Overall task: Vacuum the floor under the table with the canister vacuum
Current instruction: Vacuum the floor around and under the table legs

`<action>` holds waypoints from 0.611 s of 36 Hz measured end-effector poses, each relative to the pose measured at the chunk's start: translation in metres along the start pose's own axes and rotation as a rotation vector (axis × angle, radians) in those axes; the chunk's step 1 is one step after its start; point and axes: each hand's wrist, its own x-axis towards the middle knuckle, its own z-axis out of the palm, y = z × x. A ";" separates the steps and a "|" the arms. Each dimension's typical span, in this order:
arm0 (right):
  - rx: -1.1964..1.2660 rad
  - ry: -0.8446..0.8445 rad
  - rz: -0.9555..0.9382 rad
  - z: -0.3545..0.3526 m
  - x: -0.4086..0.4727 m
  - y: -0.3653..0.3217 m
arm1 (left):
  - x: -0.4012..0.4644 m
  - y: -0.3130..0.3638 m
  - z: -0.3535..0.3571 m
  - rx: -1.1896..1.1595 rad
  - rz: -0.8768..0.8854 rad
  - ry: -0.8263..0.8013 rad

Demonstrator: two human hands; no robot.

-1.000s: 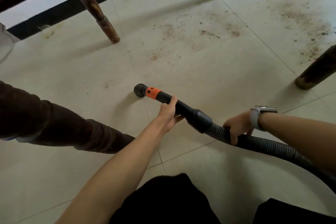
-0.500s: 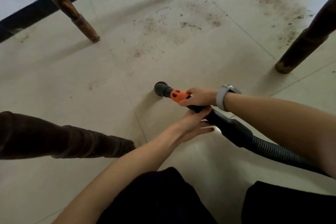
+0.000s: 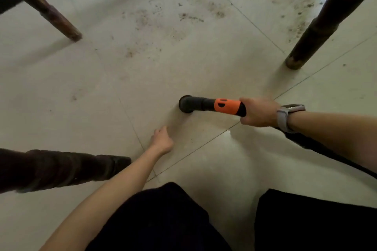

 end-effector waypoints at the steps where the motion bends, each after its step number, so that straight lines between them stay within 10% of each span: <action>1: -0.040 -0.045 -0.047 0.006 -0.009 0.000 | 0.002 -0.003 0.002 0.023 -0.015 0.016; 22: -0.102 0.052 0.019 0.005 -0.003 0.053 | -0.008 -0.021 0.042 0.643 0.572 -0.052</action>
